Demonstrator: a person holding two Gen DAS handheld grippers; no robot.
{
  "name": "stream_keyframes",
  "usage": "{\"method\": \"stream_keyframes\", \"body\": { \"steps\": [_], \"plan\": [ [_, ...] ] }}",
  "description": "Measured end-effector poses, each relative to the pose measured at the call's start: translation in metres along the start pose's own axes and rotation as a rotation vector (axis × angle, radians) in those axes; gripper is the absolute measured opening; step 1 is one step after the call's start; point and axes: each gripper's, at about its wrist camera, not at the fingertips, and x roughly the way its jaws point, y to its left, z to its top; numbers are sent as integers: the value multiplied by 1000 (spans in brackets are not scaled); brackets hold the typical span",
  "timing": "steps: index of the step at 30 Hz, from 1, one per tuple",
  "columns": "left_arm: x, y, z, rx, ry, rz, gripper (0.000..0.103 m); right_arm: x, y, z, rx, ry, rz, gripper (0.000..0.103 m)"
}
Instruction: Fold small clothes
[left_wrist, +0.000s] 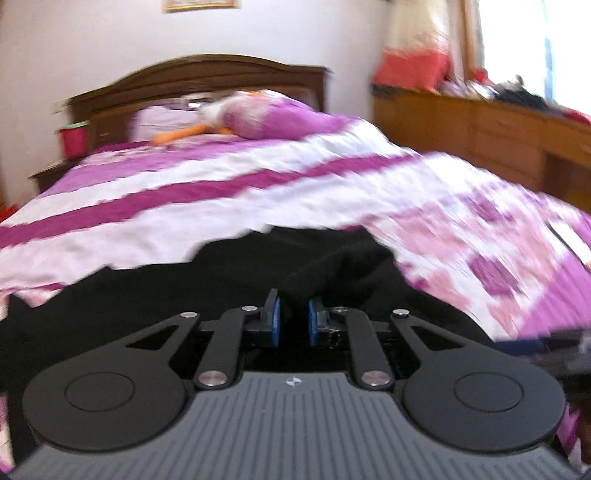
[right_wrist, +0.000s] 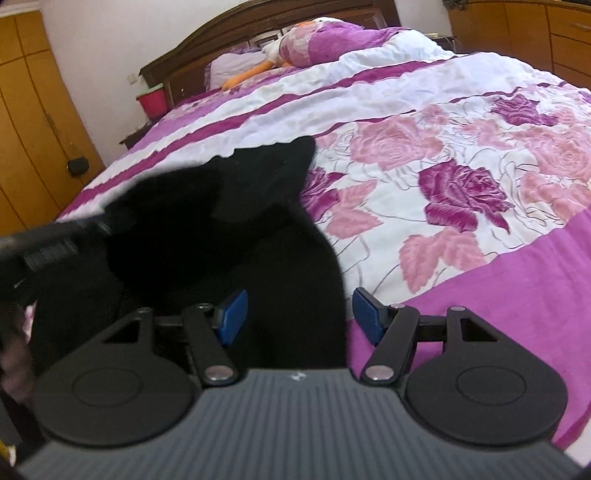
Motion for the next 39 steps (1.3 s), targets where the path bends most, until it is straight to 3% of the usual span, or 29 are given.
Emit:
{"method": "stream_keyframes", "body": {
  "steps": [6, 11, 15, 17, 19, 20, 22, 24, 32, 39],
  "plan": [
    [-21, 66, 2, -137, -13, 172, 17, -1, 10, -2, -40, 9, -5, 66],
    [-19, 116, -21, -276, 104, 232, 18, 4, 15, -3, -54, 27, -16, 67],
    [-12, 140, -46, -366, 221, 247, 25, 8, 20, -6, -80, 44, -32, 67],
    [-13, 145, -56, -362, 234, 252, 32, 9, 23, -7, -96, 49, -43, 67],
    [-18, 150, -57, -347, 225, 263, 51, 9, 24, -7, -104, 53, -48, 67],
    [-22, 151, -57, -342, 215, 268, 56, 9, 24, -7, -106, 55, -49, 67],
    [-31, 155, -57, -336, 185, 270, 68, 8, 24, -6, -106, 60, -49, 67],
    [-40, 156, -54, -332, 154, 270, 70, 8, 25, -4, -109, 66, -50, 67],
    [-32, 168, -30, -286, 86, 187, 70, 5, 33, 21, -132, 57, -14, 67],
    [-2, 185, -22, -260, 111, 126, 61, 35, 33, 70, -139, 38, -11, 66]
  ]
}}
